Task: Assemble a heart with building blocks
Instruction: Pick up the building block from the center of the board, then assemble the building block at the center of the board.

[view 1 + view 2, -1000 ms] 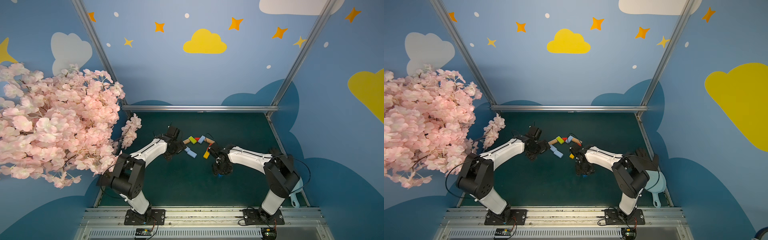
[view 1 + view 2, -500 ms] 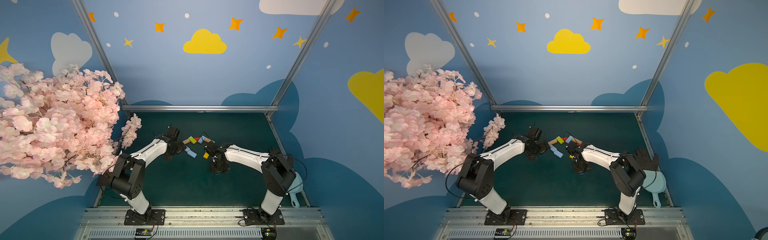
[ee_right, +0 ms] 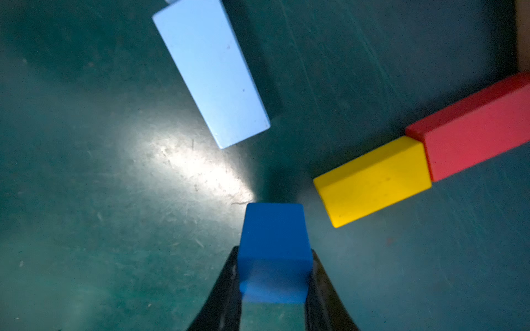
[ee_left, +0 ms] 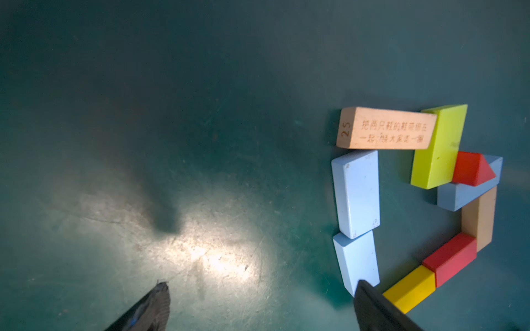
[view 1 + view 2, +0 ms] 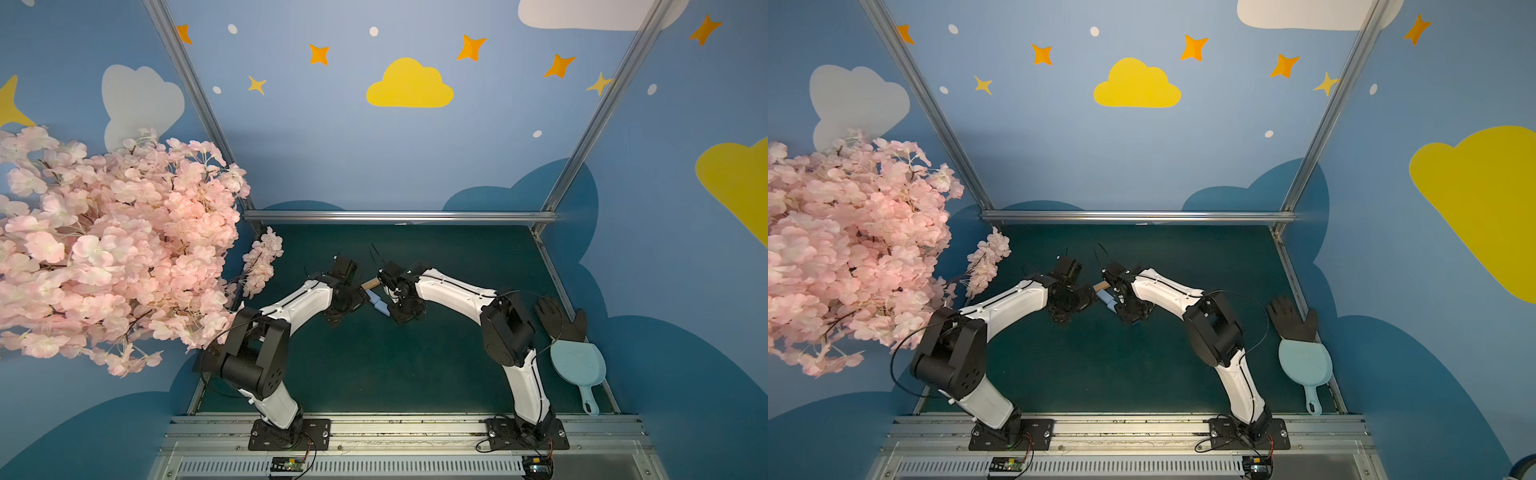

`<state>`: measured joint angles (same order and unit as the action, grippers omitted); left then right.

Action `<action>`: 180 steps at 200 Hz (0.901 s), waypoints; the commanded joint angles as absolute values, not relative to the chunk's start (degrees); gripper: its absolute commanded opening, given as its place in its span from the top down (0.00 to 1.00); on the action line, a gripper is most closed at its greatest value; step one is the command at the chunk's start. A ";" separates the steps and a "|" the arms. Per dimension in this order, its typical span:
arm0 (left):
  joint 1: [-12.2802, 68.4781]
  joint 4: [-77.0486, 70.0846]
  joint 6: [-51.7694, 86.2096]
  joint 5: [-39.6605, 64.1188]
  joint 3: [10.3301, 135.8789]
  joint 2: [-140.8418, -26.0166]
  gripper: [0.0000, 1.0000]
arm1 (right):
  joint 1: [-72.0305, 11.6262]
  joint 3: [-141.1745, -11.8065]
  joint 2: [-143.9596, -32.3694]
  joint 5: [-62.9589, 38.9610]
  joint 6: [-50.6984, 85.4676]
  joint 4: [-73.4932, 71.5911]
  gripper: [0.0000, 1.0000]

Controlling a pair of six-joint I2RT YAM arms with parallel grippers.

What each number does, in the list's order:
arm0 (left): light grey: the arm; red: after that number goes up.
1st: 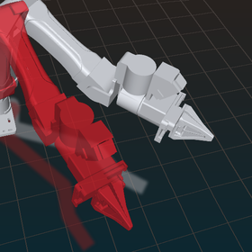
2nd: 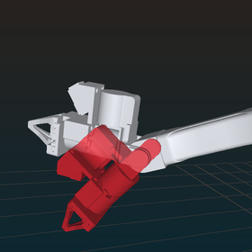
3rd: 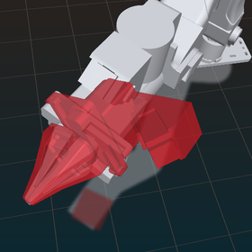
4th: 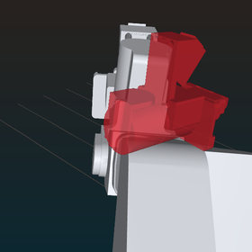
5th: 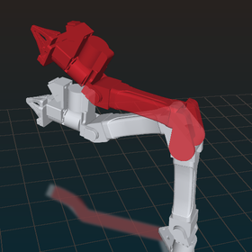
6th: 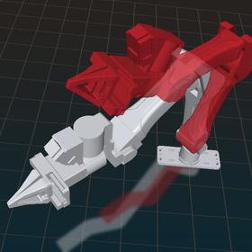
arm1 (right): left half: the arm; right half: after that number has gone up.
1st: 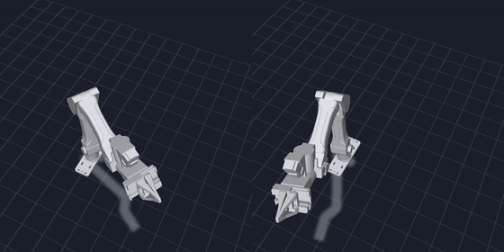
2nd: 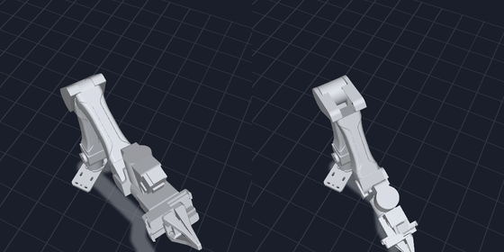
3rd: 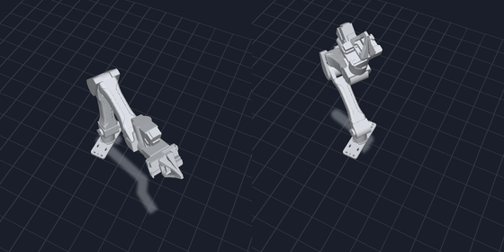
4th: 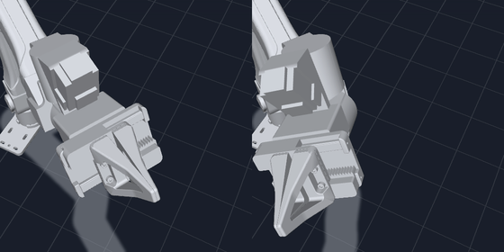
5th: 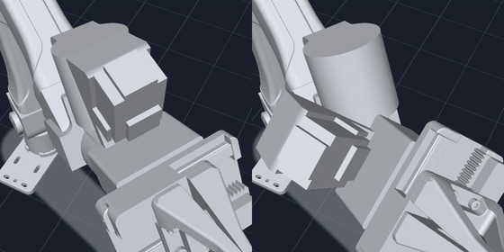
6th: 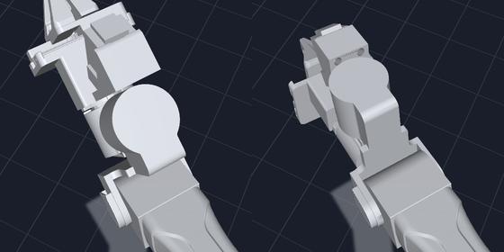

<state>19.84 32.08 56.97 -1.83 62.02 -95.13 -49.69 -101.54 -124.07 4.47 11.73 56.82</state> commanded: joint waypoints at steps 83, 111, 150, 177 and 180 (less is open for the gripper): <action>18.50 33.31 57.15 -2.50 61.95 -94.65 0.00 | -48.56 -108.85 -130.29 2.65 6.37 61.94 0.88; 18.36 33.32 57.21 -2.37 62.13 -94.83 0.00 | -48.09 -109.25 -131.12 2.54 6.23 62.58 0.87; 18.15 33.36 56.96 -2.29 62.45 -95.17 0.00 | -47.82 -110.32 -132.16 1.74 6.25 63.22 0.72; 18.09 33.44 56.87 -2.11 62.83 -95.56 0.00 | -47.81 -110.74 -132.65 1.08 6.47 63.70 0.49; 18.05 33.48 56.81 -2.11 62.83 -95.58 0.00 | -47.81 -110.73 -132.51 1.24 6.64 63.71 0.45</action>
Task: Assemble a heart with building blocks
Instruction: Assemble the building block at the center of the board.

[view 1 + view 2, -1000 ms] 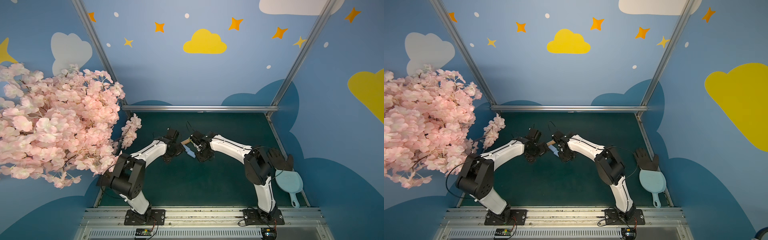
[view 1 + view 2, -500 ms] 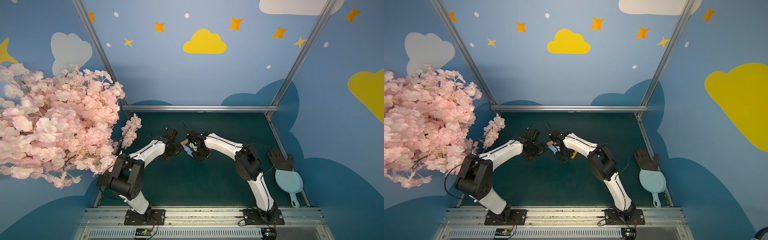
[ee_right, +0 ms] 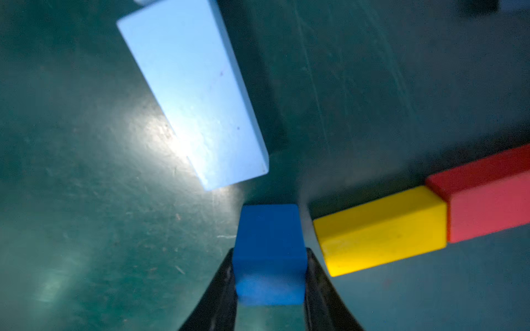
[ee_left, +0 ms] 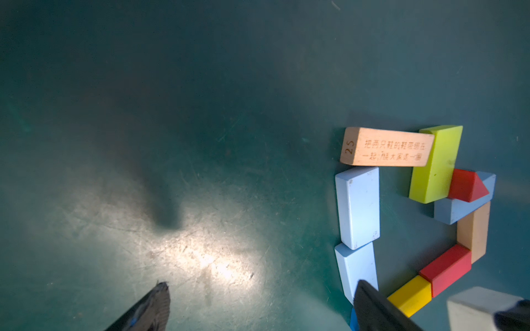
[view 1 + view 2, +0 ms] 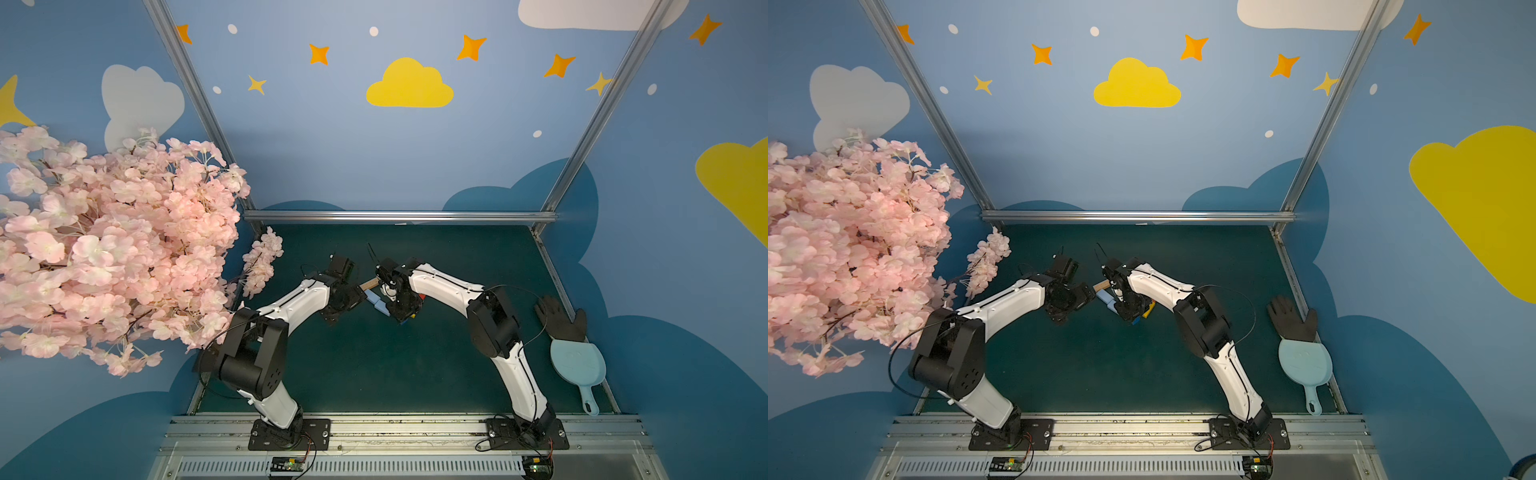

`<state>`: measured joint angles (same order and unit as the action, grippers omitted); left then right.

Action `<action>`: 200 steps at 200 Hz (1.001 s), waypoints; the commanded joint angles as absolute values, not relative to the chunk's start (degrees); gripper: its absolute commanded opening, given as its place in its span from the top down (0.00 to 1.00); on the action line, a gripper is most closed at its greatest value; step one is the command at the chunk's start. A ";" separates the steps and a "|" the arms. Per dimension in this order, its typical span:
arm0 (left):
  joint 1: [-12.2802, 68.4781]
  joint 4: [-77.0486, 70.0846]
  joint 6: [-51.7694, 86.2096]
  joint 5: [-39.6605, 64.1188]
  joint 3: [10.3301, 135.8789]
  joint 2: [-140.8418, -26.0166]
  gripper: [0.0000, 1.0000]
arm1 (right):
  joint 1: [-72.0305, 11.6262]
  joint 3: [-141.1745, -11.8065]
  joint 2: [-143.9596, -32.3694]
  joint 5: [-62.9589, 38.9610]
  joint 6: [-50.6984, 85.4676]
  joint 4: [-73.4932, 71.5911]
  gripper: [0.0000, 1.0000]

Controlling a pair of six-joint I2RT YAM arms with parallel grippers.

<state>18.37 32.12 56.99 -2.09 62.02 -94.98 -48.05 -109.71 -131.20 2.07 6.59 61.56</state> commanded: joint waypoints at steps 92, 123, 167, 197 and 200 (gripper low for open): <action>18.02 33.92 55.71 -1.94 64.32 -95.47 0.00 | -47.46 -113.47 -125.61 2.01 7.47 62.09 0.23; 18.01 34.06 55.42 -2.02 65.18 -95.37 0.00 | -47.48 -115.63 -122.42 1.92 8.19 63.79 0.22; 18.02 34.21 55.02 -2.70 65.30 -94.34 0.00 | -46.44 -115.93 -114.79 4.28 9.70 64.25 0.10; 17.93 33.71 52.74 -3.25 66.51 -93.22 0.00 | -42.37 -111.84 -108.15 6.28 11.72 62.80 0.10; 17.87 33.75 52.35 -3.32 66.76 -93.07 0.00 | -41.69 -110.97 -107.13 6.40 11.85 62.33 0.10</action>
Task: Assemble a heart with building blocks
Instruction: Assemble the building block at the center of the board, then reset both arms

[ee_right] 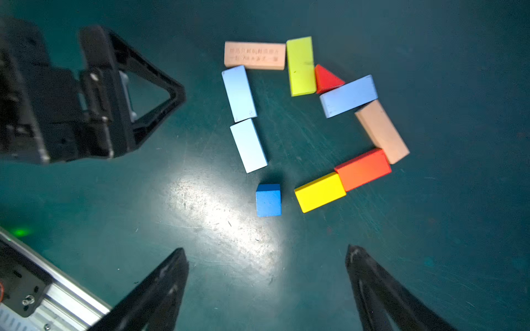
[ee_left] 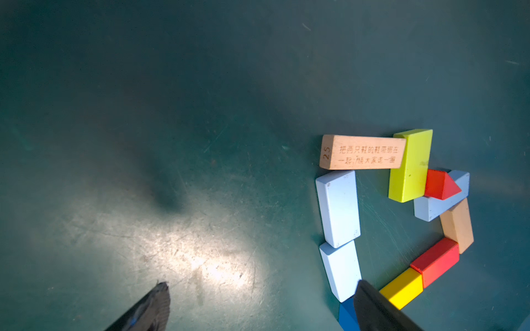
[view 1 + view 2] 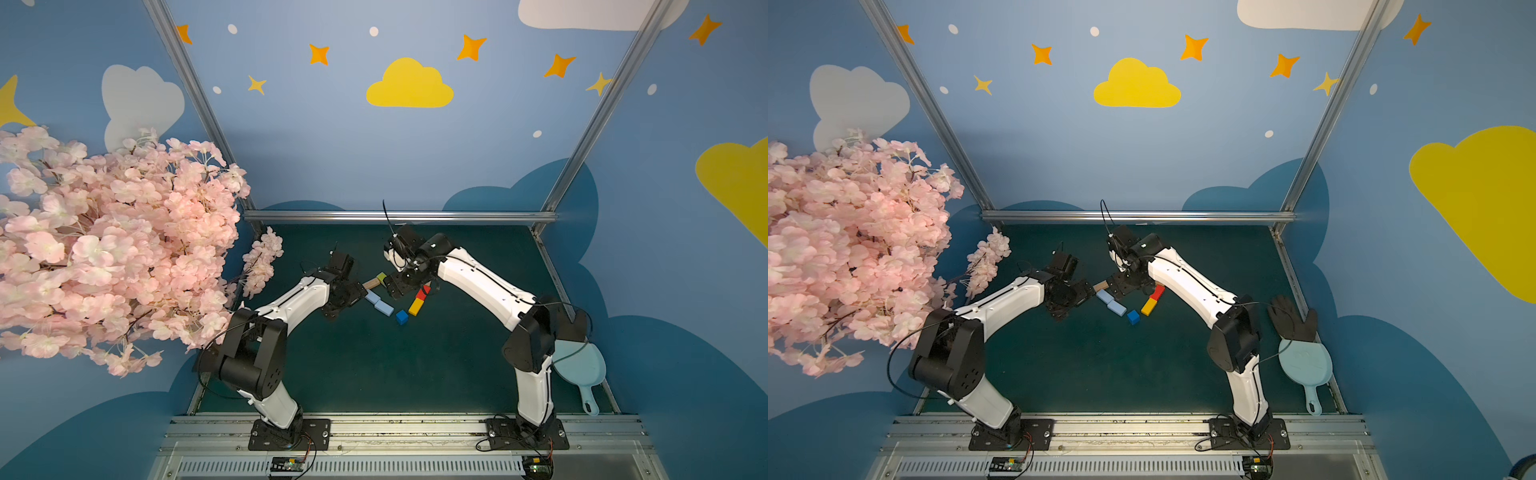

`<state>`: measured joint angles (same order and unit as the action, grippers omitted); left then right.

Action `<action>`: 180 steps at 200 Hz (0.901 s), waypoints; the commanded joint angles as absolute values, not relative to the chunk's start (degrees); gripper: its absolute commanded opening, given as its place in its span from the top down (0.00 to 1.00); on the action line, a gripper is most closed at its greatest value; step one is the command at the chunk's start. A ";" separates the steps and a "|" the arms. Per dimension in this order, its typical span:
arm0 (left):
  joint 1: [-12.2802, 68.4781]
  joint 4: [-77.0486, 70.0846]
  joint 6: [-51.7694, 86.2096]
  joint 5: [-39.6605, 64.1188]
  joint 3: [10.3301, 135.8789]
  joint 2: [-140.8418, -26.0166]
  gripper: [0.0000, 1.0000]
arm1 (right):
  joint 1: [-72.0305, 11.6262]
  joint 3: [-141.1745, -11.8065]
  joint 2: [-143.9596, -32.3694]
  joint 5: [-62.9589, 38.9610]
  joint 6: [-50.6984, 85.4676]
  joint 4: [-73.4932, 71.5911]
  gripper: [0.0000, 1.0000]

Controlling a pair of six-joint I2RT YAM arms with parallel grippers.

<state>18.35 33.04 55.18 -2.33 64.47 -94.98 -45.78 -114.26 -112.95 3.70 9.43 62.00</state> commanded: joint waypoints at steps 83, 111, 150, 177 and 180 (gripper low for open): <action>13.59 18.14 35.88 -26.19 53.70 -69.85 0.00 | -19.91 -61.35 -70.94 14.59 13.35 31.97 0.05; 11.30 -9.96 19.29 -32.42 31.35 -64.37 0.00 | -14.96 -36.28 -67.60 14.28 -1.20 2.09 0.05; 8.18 -11.12 10.60 -29.48 30.41 -68.62 0.00 | -5.56 -26.97 -76.14 8.18 5.27 -22.48 0.05; 6.79 -18.79 8.24 -26.66 26.93 -72.48 0.00 | -4.36 -32.73 -82.59 9.61 3.19 -21.16 0.04; 6.48 -19.87 8.40 -26.04 26.46 -72.93 0.00 | -4.02 -33.01 -83.16 9.80 2.95 -21.94 0.04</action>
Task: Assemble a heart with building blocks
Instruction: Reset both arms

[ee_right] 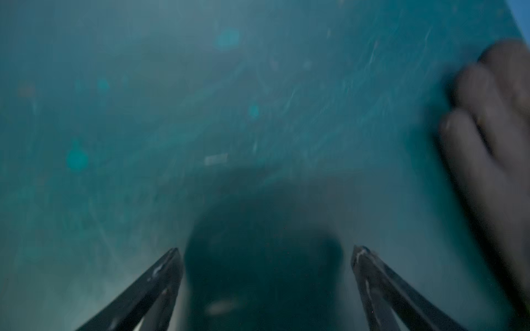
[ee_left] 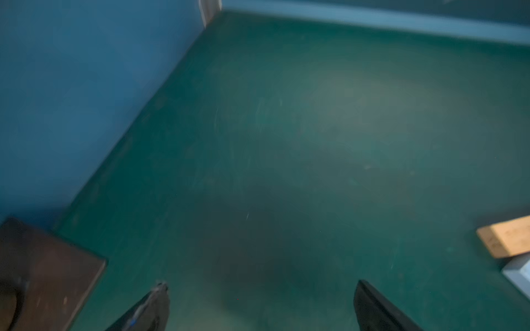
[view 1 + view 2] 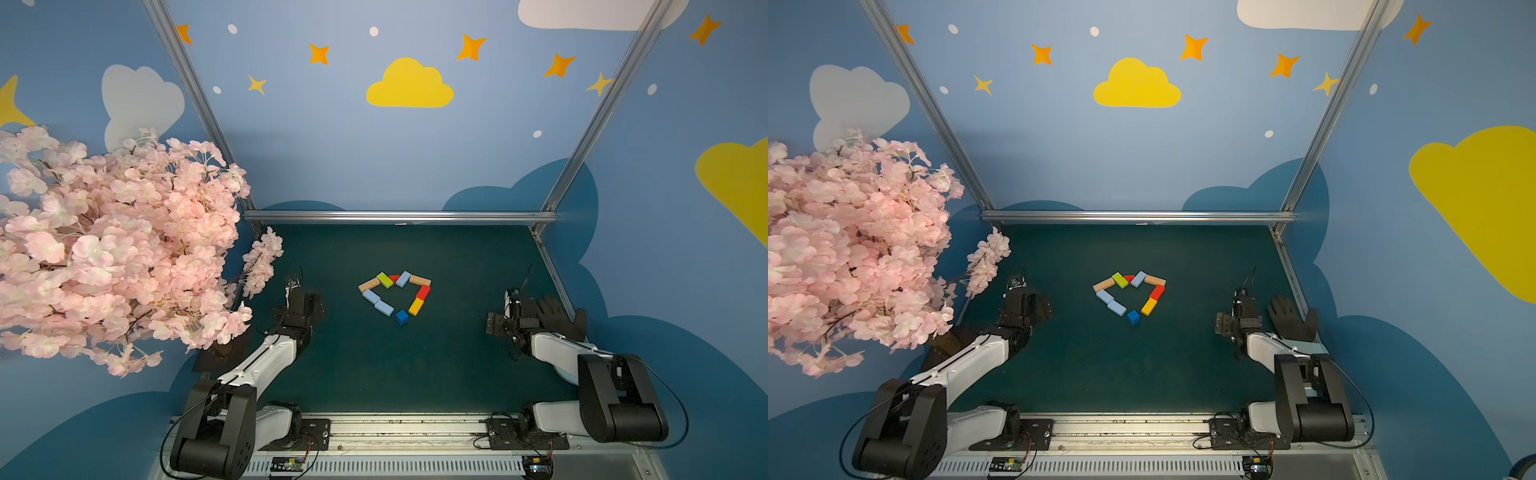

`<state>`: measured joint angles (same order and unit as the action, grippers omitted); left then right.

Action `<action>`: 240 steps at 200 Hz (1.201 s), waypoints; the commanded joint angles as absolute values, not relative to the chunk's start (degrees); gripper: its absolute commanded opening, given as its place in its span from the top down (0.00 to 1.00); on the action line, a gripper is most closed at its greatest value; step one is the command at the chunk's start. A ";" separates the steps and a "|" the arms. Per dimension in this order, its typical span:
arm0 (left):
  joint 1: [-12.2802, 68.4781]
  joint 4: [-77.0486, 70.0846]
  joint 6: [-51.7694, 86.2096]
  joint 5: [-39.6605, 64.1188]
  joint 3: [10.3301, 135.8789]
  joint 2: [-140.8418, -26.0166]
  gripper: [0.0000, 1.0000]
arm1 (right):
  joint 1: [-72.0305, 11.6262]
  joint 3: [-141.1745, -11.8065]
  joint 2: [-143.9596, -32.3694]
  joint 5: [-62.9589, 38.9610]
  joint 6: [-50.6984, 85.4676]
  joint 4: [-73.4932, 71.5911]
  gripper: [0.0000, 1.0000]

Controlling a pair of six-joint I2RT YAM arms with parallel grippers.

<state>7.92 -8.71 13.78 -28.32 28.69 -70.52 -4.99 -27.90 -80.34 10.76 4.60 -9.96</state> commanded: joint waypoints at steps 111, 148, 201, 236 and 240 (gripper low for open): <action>4.04 -71.75 -2.93 -12.45 13.54 -92.74 0.00 | -2.51 -10.95 -90.77 12.03 2.80 -75.69 0.04; -0.32 -58.54 2.25 -9.87 19.50 -91.18 0.00 | -3.41 -24.44 -85.55 9.31 1.18 -41.84 0.03; 0.08 -56.31 2.20 -10.68 19.91 -90.43 0.00 | -4.22 -22.02 -87.67 10.37 0.76 -49.84 0.02; 0.32 -55.54 1.77 -10.54 20.19 -90.33 0.00 | -4.40 -21.04 -89.08 10.62 0.33 -54.15 0.02; 0.31 -55.73 1.75 -10.63 20.17 -90.35 0.00 | -4.45 -21.26 -88.75 10.54 0.65 -53.03 0.03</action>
